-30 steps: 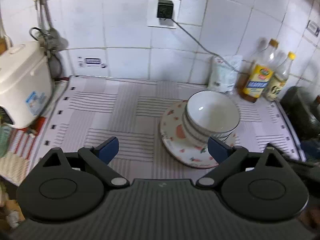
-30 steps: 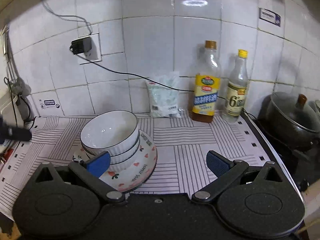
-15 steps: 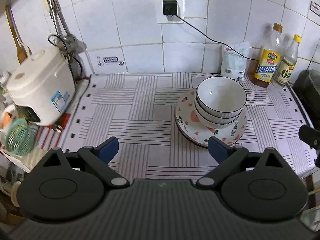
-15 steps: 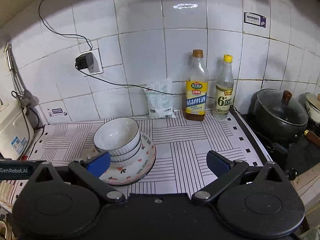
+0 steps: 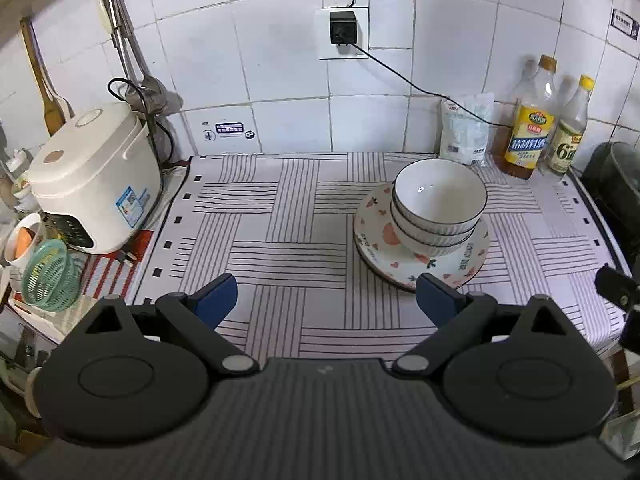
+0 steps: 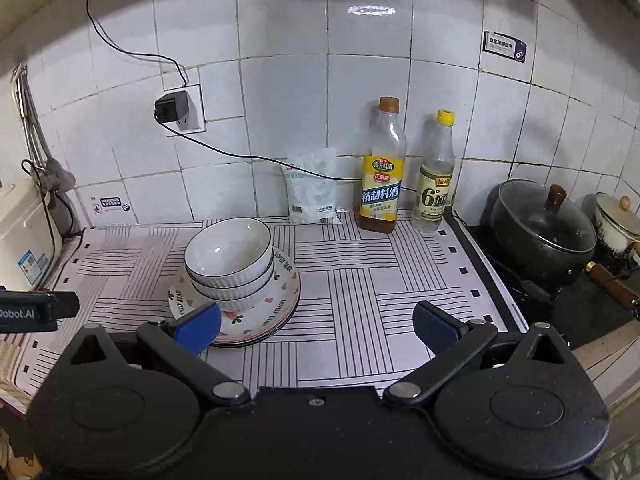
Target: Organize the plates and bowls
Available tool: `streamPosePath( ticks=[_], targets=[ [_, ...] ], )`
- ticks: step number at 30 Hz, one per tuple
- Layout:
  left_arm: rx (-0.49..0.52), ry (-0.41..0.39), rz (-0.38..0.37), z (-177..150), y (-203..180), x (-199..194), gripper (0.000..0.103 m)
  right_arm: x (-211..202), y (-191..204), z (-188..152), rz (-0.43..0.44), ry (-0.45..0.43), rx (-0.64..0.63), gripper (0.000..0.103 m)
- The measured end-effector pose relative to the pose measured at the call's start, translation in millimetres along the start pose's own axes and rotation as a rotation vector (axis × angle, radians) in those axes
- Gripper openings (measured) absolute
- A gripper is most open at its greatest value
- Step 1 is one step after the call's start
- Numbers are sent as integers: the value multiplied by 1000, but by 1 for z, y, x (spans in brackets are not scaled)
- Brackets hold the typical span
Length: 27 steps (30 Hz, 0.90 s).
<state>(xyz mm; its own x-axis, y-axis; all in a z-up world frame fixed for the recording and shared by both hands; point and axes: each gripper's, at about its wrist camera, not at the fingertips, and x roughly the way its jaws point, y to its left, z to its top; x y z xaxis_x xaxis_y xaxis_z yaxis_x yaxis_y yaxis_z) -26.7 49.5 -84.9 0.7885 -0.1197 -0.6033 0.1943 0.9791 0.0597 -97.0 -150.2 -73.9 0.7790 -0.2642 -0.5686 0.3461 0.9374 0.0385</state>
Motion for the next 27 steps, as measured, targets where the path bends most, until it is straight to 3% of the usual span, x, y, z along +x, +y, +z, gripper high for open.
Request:
streamPosePath(
  ticks=[6,16,27],
  targets=[
    [19,-3,27,-5,-5,-6,97,-6,0,-2,-18,8,3,103],
    [26,0,-14,-10,-17,-16,97,-10,-4,-3,-55,19,3,103],
    [47,4,4,-21,-21,-11,97,-7,7,-7,-66,39,-64,103]
  ],
)
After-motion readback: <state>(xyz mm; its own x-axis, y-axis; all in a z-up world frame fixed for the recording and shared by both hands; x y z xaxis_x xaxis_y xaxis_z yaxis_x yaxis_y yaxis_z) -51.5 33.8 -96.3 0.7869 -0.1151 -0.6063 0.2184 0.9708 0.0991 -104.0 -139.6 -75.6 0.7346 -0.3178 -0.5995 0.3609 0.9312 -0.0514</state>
